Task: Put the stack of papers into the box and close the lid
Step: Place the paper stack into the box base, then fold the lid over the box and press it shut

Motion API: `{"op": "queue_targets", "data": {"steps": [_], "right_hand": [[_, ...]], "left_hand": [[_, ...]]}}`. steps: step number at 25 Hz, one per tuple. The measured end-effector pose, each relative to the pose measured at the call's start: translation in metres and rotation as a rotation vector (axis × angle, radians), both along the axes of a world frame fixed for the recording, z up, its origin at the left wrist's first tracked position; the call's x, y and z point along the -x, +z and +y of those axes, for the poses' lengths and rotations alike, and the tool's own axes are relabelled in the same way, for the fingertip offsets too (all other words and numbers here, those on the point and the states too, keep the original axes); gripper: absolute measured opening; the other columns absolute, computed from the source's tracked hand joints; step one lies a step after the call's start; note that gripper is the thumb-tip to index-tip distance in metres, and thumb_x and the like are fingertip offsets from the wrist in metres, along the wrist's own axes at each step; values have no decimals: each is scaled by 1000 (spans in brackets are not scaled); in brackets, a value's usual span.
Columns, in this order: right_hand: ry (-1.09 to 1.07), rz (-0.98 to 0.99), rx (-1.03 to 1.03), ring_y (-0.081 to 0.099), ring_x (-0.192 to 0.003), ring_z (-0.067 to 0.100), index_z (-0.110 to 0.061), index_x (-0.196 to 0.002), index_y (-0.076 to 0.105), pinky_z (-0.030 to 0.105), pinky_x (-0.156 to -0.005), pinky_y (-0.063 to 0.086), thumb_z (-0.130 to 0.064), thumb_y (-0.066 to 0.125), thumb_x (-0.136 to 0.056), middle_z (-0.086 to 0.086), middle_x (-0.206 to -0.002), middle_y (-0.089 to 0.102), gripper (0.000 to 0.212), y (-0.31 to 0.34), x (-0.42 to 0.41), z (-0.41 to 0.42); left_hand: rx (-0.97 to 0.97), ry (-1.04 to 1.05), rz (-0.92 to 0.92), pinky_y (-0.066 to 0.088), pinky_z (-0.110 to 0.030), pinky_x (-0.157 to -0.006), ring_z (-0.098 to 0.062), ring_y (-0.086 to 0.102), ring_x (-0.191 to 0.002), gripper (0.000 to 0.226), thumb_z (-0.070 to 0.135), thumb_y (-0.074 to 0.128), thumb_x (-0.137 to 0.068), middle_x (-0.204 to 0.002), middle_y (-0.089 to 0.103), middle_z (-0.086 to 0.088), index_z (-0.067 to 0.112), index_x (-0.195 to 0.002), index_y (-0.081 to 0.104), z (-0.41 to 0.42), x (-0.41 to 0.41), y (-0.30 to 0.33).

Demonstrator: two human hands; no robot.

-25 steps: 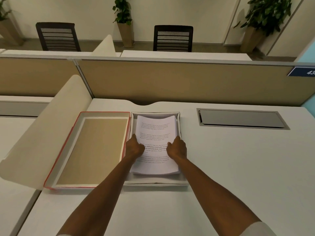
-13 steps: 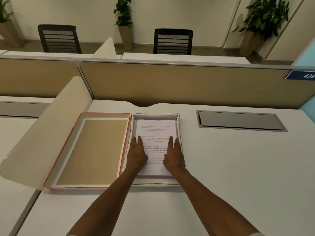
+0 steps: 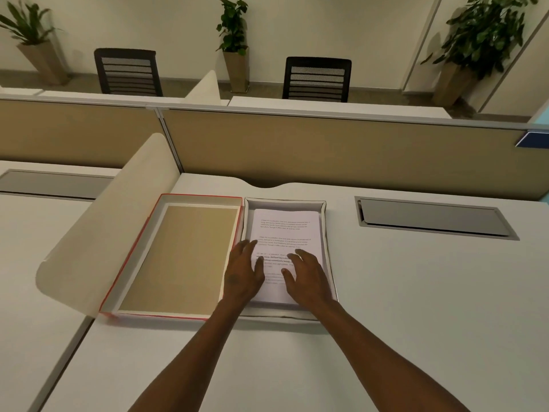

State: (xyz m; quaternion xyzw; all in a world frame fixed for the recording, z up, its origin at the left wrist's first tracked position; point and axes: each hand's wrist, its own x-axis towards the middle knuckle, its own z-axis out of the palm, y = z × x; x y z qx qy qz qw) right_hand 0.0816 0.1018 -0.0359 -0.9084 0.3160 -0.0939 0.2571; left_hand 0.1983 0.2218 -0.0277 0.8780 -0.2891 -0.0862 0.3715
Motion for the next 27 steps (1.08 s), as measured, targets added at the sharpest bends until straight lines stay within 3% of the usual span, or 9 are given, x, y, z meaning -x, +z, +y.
{"op": "queue_targets", "data": {"steps": [3, 7, 13, 17, 20, 22, 25, 27], "right_hand": [[169, -70, -26, 41, -140, 19, -19, -141, 52, 33, -116, 33, -41, 59, -95, 1, -151, 48, 52, 11, -10, 44], [404, 16, 75, 29, -148, 23, -18, -147, 46, 40, -119, 26, -38, 54, -97, 2, -158, 38, 55, 13, -22, 71], [525, 175, 232, 18, -152, 30, -13, -146, 43, 48, -118, 26, -41, 49, -99, 7, -159, 37, 55, -4, -38, 109], [542, 183, 235, 19, -151, 33, -15, -148, 40, 50, -118, 26, -38, 52, -98, 5, -159, 37, 56, -15, -36, 111], [529, 173, 258, 15, -152, 34, -15, -148, 40, 52, -118, 24, -38, 52, -98, 6, -160, 34, 56, -18, -36, 114], [508, 183, 282, 8, -153, 33, -13, -149, 38, 52, -120, 17, -40, 49, -99, 8, -164, 23, 58, -20, -35, 115], [490, 188, 293, 2, -154, 30, -10, -148, 39, 49, -122, 12, -44, 45, -99, 9, -167, 13, 60, -20, -35, 115], [487, 191, 266, 1, -155, 28, -11, -151, 36, 45, -123, 9, -48, 44, -99, 8, -167, 10, 64, -19, -35, 113]], "left_hand": [[82, 261, -35, 41, -44, -115, -30, 48, -138, 49, 24, 66, -94, -147, 54, -12, 12, -140, 56, 57, -18, 3], [0, 464, -33, 43, -49, -111, -37, 47, -136, 50, 18, 67, -91, -142, 54, -21, 5, -138, 57, 101, -55, 0], [-367, 436, -23, 25, -53, -123, -44, 28, -149, 76, 29, 67, -91, -158, 31, -30, 4, -154, 34, 164, -106, -7], [-515, 457, 61, 28, -56, -119, -46, 33, -145, 83, 39, 62, -92, -156, 33, -28, 8, -158, 23, 175, -129, -5], [-499, 523, 125, 36, -55, -112, -47, 43, -136, 83, 34, 61, -93, -149, 42, -29, 6, -158, 17, 176, -144, -3], [-505, 543, 127, 43, -52, -107, -48, 52, -127, 71, 24, 62, -90, -139, 53, -30, 0, -150, 32, 177, -156, 2], [-478, 516, 101, 55, -47, -97, -45, 63, -111, 38, 10, 66, -80, -119, 67, -26, -1, -116, 63, 180, -169, 18], [-392, 498, 88, 56, -44, -95, -43, 66, -109, 38, 5, 67, -79, -117, 70, -25, 1, -116, 69, 182, -174, 31]]}}
